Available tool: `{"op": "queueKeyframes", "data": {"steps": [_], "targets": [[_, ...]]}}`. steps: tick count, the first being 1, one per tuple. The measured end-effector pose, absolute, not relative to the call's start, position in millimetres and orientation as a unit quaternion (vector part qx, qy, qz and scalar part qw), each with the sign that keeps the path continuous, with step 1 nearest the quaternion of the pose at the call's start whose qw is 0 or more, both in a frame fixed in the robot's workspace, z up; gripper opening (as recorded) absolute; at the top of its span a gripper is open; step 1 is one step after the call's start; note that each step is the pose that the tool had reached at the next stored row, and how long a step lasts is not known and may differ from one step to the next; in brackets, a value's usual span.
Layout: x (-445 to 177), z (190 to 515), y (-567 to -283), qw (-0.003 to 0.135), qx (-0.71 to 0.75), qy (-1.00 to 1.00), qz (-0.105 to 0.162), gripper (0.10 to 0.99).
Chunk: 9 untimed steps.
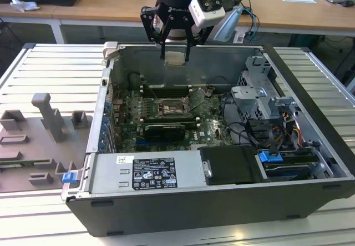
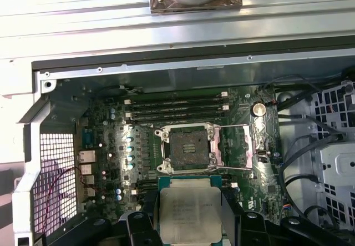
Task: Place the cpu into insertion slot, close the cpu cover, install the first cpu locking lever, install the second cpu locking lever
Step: 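Place the cpu into insertion slot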
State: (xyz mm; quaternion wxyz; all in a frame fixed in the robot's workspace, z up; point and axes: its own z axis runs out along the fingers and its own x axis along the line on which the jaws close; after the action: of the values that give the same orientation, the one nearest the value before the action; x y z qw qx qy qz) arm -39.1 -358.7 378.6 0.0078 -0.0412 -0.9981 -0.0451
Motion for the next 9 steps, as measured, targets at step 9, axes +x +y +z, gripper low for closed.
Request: {"op": "queueKeyframes", "data": {"steps": [9], "targets": [[-39.1,378.6,-358.7,0.008,-0.042,-0.998,-0.045,0.541]]}}
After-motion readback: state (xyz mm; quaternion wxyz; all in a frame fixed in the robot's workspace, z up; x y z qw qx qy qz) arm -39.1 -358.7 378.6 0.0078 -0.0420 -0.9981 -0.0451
